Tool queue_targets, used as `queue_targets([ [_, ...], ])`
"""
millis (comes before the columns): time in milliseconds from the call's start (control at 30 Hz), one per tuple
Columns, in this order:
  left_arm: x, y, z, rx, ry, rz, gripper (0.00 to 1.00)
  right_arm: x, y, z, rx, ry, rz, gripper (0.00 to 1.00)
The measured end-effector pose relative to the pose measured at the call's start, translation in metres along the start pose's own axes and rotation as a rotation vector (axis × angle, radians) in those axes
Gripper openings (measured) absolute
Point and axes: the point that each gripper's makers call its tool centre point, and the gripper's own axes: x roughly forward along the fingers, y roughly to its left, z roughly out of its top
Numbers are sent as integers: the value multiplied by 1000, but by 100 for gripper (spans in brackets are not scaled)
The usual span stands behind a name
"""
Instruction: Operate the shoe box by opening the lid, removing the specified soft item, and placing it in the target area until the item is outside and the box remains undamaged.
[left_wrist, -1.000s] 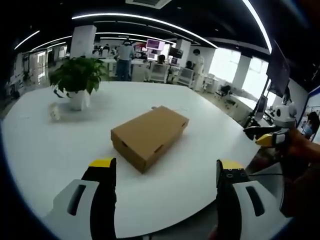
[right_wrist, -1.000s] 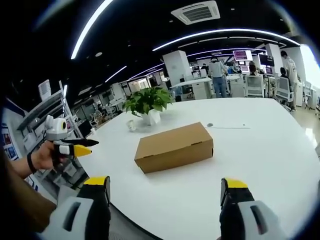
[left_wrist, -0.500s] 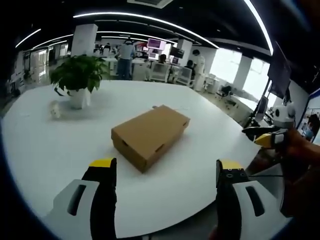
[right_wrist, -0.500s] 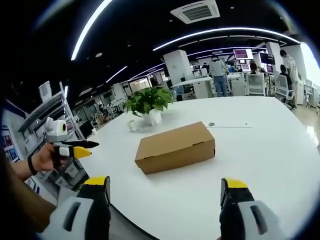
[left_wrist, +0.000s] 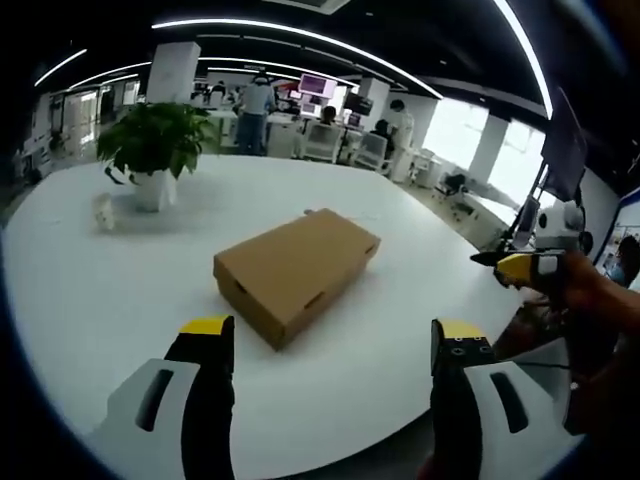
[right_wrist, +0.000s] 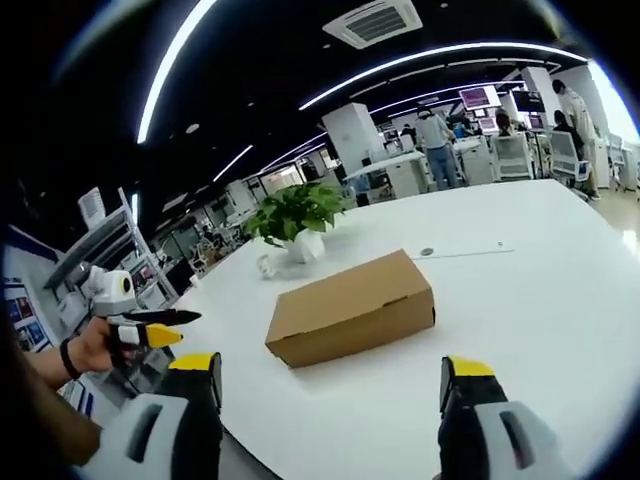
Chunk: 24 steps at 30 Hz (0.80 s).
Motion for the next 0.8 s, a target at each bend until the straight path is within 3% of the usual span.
queue_targets([
  [367, 14, 8, -2, -18, 12, 11, 79, 28, -5, 4, 33, 18, 48, 88],
  [467, 20, 13, -2, -27, 14, 21, 81, 37, -9, 4, 37, 26, 59, 88],
  [567, 26, 18, -4, -38, 18, 27, 80, 46, -13, 6, 93, 14, 77, 88],
  [800, 39, 26, -12, -64, 32, 46, 80, 66, -28, 13, 103, 26, 81, 87],
])
